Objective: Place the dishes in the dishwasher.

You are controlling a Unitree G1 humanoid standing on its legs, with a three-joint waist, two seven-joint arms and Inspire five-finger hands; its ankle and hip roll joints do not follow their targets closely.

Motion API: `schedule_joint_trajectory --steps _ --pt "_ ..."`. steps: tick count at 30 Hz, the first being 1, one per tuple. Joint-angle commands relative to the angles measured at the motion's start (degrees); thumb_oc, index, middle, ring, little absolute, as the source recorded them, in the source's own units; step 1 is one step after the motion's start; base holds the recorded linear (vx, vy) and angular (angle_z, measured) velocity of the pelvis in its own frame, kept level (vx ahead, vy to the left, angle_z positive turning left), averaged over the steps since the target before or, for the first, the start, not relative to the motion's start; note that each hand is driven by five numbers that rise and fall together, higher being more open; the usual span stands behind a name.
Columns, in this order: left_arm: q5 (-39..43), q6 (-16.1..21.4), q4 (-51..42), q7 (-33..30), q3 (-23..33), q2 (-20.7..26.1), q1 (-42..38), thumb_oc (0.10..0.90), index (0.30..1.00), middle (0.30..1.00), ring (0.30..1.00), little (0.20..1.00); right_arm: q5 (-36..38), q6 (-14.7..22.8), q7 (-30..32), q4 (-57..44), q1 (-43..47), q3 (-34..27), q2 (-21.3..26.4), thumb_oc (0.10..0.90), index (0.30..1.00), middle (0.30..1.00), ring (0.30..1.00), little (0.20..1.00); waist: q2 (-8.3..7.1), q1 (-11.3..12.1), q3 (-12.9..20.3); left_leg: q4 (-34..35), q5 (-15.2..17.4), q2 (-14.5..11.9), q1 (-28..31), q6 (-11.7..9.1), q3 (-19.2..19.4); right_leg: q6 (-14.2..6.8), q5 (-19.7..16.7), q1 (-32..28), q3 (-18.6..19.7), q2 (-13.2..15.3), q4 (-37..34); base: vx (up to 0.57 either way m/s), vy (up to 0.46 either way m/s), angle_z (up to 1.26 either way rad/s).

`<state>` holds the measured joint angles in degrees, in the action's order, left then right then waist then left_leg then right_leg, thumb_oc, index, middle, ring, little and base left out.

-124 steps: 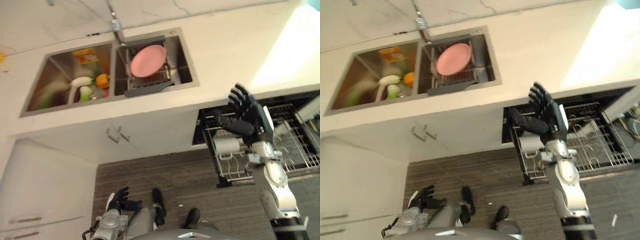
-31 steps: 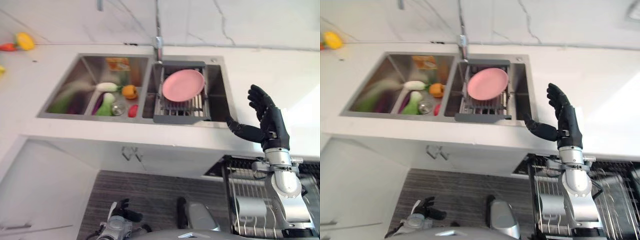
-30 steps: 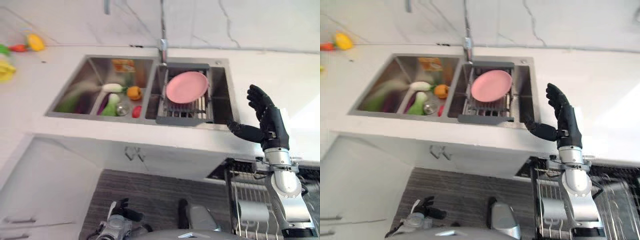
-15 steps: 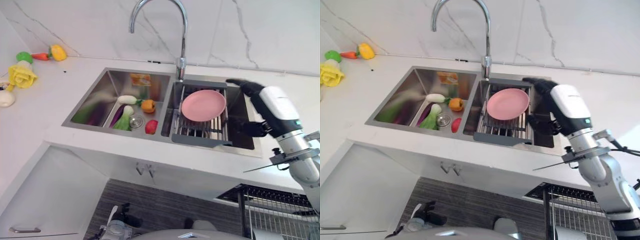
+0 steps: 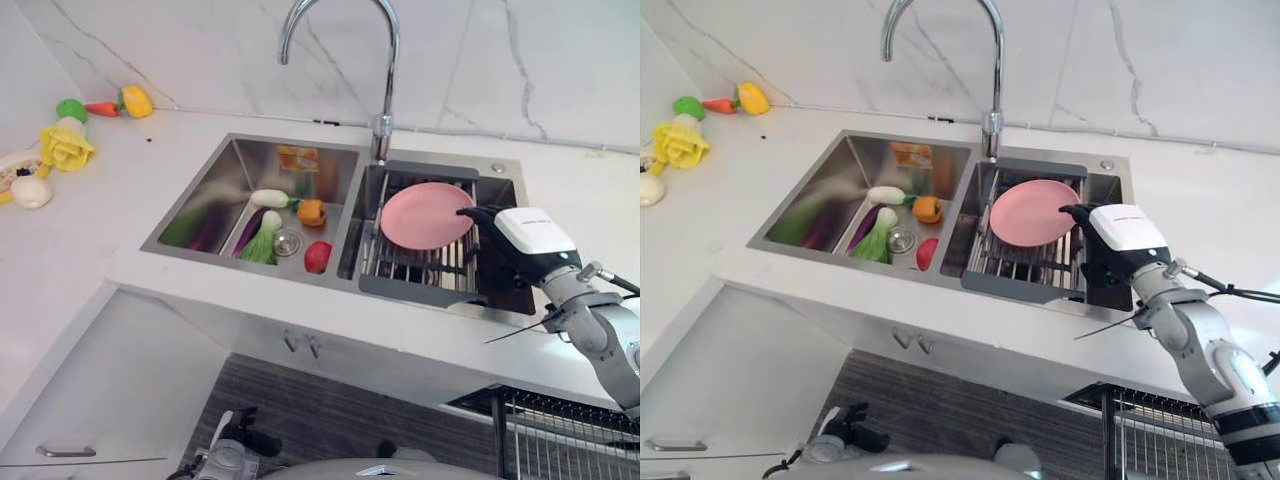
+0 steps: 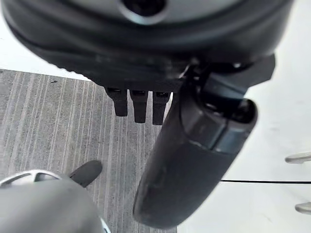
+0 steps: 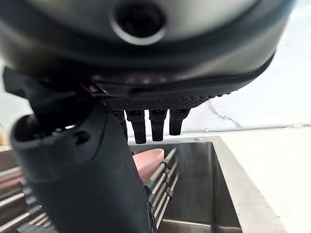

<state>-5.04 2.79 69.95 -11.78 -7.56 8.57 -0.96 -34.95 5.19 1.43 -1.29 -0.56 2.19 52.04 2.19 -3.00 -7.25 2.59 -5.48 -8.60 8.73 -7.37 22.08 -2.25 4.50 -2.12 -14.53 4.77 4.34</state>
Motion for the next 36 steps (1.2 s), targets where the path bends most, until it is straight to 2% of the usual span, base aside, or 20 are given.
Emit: schedule_joint_trajectory --steps 1,8,10,16,22,27,32,36 --pt "-1.95 -0.79 1.67 -0.04 -0.78 0.87 2.27 0.800 0.900 0.900 0.900 0.900 -3.44 -0.22 3.76 -2.98 10.40 0.70 -0.35 0.800 0.900 0.900 0.900 0.900 -3.71 2.32 0.15 1.67 2.47 -0.24 -0.30 -0.45 -1.11 -7.79 -4.29 -2.79 -0.67 4.32 -5.31 0.02 0.015 -0.07" --pt "-1.89 -1.21 1.85 -0.69 -0.78 0.97 2.41 0.800 0.900 0.900 0.900 0.900 -8.30 -2.61 6.39 4.38 17.44 7.33 -3.93 0.800 0.900 0.900 0.900 0.900 -3.85 4.28 -0.27 1.78 2.46 -0.22 -0.57 -0.51 -1.49 -7.96 -4.51 -3.29 -1.70 4.62 -5.99 0.01 0.005 -0.01" --pt "-1.88 -1.21 1.84 -0.69 -0.72 0.97 2.40 0.800 0.900 0.900 0.900 0.900 -8.30 -2.60 6.44 4.51 17.62 7.47 -3.95 0.800 0.900 0.900 0.900 0.900 -3.86 4.21 -0.28 1.78 2.45 -0.22 -0.58 -0.52 -1.50 -7.96 -4.52 -3.31 -1.71 4.62 -6.02 0.01 -0.001 -0.08" --pt "-1.82 -1.53 2.33 -0.85 0.24 0.89 2.71 0.800 0.900 0.900 0.900 0.900 -7.09 -3.09 5.56 0.31 16.05 3.71 -3.61 0.800 0.900 0.900 0.900 0.900 -4.08 4.58 -0.29 1.87 2.17 -0.21 -1.38 -0.76 -2.74 -7.78 -4.44 -3.78 -3.04 4.73 -6.39 0.01 0.000 0.17" --pt "-2.51 -1.79 2.13 0.66 1.98 1.04 3.41 0.800 0.900 0.900 0.900 0.900 -6.48 -1.86 2.30 -6.56 10.39 -4.28 3.74 0.800 0.900 0.900 0.900 0.900 -3.82 3.72 -0.04 1.96 2.28 0.16 -1.28 -0.82 -2.95 -8.03 -4.57 -4.36 -3.67 5.08 -6.65 0.01 0.009 0.10" --pt "-2.72 -1.89 1.66 1.05 2.67 1.20 3.76 0.800 0.900 0.900 0.900 0.900 -7.16 -0.57 1.65 -13.59 6.08 -10.78 8.06 0.800 0.900 0.900 0.900 0.900 -3.45 2.89 0.22 1.98 2.20 0.31 -1.37 -0.85 -2.85 -8.12 -4.49 -4.33 -3.75 5.23 -6.52 0.00 0.002 -0.01" --pt "-2.25 -1.79 1.17 1.03 2.50 0.94 3.86 0.800 0.900 0.900 0.900 0.900 -4.90 0.71 1.11 -18.17 5.14 -12.33 7.08 0.800 0.900 0.900 0.900 0.900 -3.09 2.68 0.35 1.96 2.14 0.39 -1.32 -0.80 -2.77 -8.11 -4.51 -4.39 -3.77 5.27 -6.62 0.00 -0.002 -0.03" --pt "-2.01 -1.47 0.69 1.28 1.72 0.94 3.91 0.800 0.900 0.900 0.900 0.900 -0.87 1.24 -1.39 -18.07 5.13 -9.61 4.79 0.800 0.900 0.900 0.900 0.900 -2.78 2.63 0.38 1.90 2.11 0.50 -1.37 -0.72 -2.77 -7.94 -4.44 -4.50 -3.76 5.32 -6.66 -0.01 -0.006 -0.03"
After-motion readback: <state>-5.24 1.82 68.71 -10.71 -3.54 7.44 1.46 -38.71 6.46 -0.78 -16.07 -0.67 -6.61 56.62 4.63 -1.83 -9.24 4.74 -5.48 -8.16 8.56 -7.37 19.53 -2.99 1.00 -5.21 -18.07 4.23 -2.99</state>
